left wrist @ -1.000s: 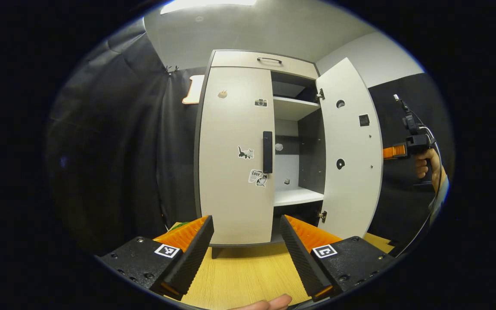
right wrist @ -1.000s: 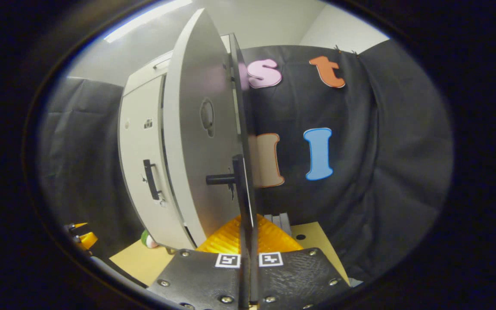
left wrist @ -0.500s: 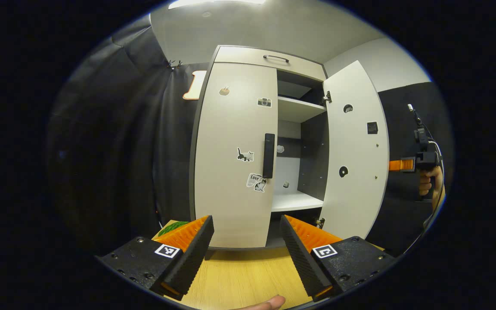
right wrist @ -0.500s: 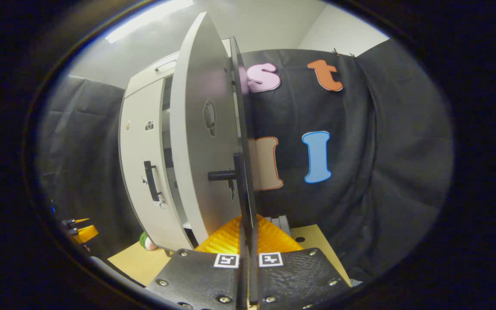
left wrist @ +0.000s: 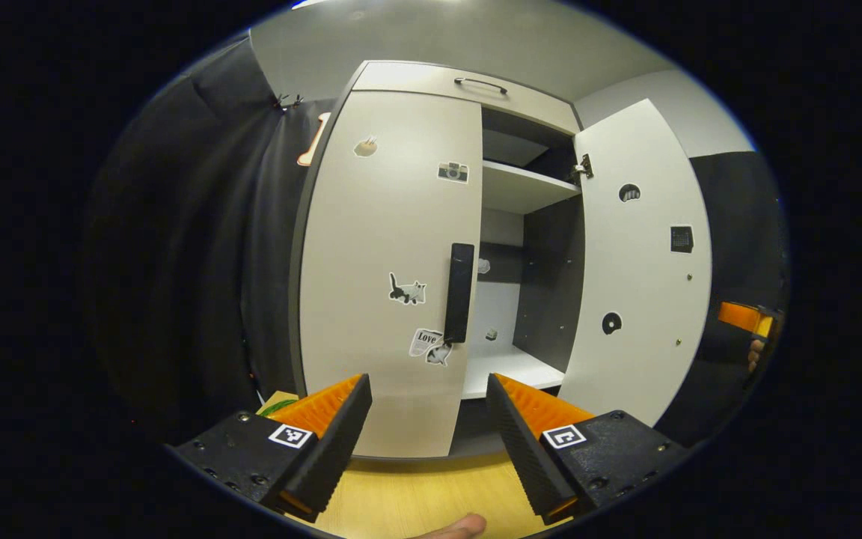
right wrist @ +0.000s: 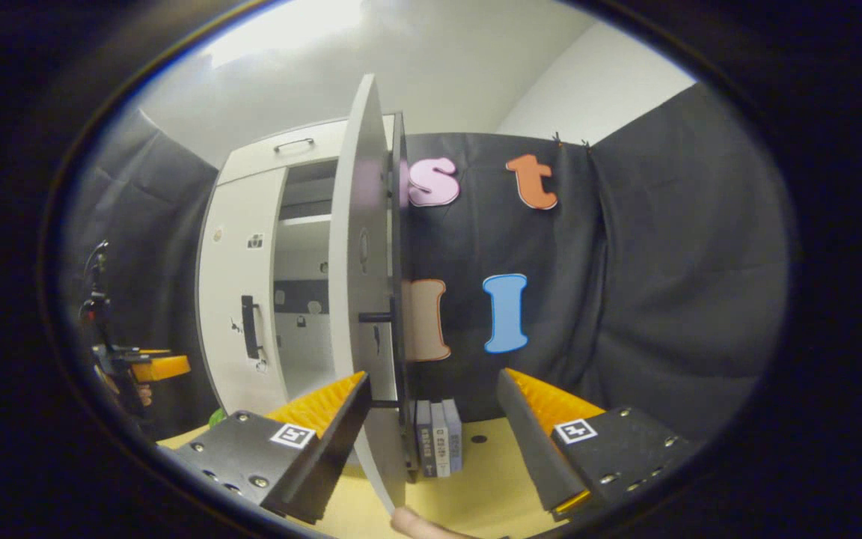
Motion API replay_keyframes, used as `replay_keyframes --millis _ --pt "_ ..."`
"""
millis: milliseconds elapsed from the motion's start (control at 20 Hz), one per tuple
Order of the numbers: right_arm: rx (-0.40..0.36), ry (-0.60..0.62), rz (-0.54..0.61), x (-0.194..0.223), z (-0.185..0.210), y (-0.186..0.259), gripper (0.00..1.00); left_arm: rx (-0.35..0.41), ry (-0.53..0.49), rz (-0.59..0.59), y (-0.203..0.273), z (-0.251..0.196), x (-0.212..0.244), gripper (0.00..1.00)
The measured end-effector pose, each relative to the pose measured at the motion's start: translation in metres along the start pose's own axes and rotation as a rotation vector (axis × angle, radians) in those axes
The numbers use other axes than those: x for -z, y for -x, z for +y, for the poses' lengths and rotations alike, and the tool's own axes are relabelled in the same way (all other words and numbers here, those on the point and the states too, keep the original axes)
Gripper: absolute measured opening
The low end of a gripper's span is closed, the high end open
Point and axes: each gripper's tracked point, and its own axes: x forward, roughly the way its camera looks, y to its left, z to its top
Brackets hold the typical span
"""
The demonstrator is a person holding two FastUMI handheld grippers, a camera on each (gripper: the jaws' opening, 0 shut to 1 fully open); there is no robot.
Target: Open the right door of the double-door shoe cabinet with the right hand, and open the left door with the left hand.
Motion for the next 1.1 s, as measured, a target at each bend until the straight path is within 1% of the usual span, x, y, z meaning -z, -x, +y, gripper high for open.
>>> replay_keyframes --millis 100,150,200,250,300,350,400,450,500,600,650,700,750,850,900,950,1000,1050,1100 --pt "-0.013 0.02 -0.013 0.0 0.005 0.005 1.0 -0.002 0.014 0.014 -0.028 -0.003 -0.005 0.96" --pt "-0.02 0.029 -0.011 0.002 0.008 0.008 0.97 -0.008 0.008 0.011 -0.041 -0.004 -0.01 0.96" --pt "-0.017 0.041 -0.005 0.004 0.009 0.011 1.0 -0.014 -0.004 0.008 -0.054 -0.006 -0.015 0.96" --pt "-0.014 0.054 0.001 0.006 0.01 0.013 1.0 -0.015 -0.018 0.001 -0.067 -0.007 -0.019 0.96" --pt "-0.016 0.068 0.006 0.008 0.01 0.018 1.0 -0.022 -0.036 -0.002 -0.077 -0.009 -0.023 0.92" --pt "-0.032 0.081 0.008 0.01 0.013 0.022 1.0 -0.029 -0.049 -0.006 -0.086 -0.01 -0.027 0.96" --pt "-0.047 0.092 0.005 0.01 0.016 0.023 0.98 -0.027 -0.062 -0.007 -0.095 -0.014 -0.03 0.96" --pt "-0.056 0.1 -0.001 0.009 0.017 0.024 1.0 -0.03 -0.072 -0.01 -0.104 -0.016 -0.033 0.96" --pt "-0.061 0.103 -0.006 0.009 0.019 0.026 0.99 -0.045 -0.083 -0.012 -0.112 -0.015 -0.036 0.96" --pt "-0.069 0.088 -0.008 0.011 0.024 0.027 0.97 -0.061 -0.103 -0.022 -0.126 -0.017 -0.041 0.96" --pt "-0.074 0.081 -0.006 0.012 0.026 0.029 0.98 -0.074 -0.107 -0.023 -0.133 -0.017 -0.043 0.96" --pt "-0.077 0.075 0.001 0.014 0.029 0.03 0.98 -0.097 -0.113 -0.015 -0.138 -0.013 -0.043 0.95" --pt "-0.071 0.068 0.006 0.015 0.028 0.032 0.98 -0.118 -0.108 -0.009 -0.145 -0.008 -0.042 0.95" --pt "-0.045 0.044 0.026 0.021 0.027 0.036 0.98 -0.124 -0.096 0.016 -0.155 -0.008 -0.037 0.94" --pt "-0.032 0.03 0.036 0.023 0.027 0.039 0.98 -0.13 -0.103 0.023 -0.16 -0.005 -0.037 0.89" --pt "-0.035 0.013 0.031 0.023 0.03 0.043 0.97 -0.139 -0.116 0.019 -0.165 -0.002 -0.038 0.85" --pt "-0.046 -0.006 0.029 0.025 0.034 0.044 0.97 -0.128 -0.125 0.012 -0.169 -0.003 -0.041 0.8" --pt "-0.052 -0.032 0.026 0.025 0.038 0.046 0.97 -0.11 -0.125 0.009 -0.173 -0.006 -0.04 0.79" --pt "-0.059 -0.051 0.024 0.026 0.043 0.047 0.98 -0.123 -0.12 0.011 -0.174 -0.008 -0.04 0.7"
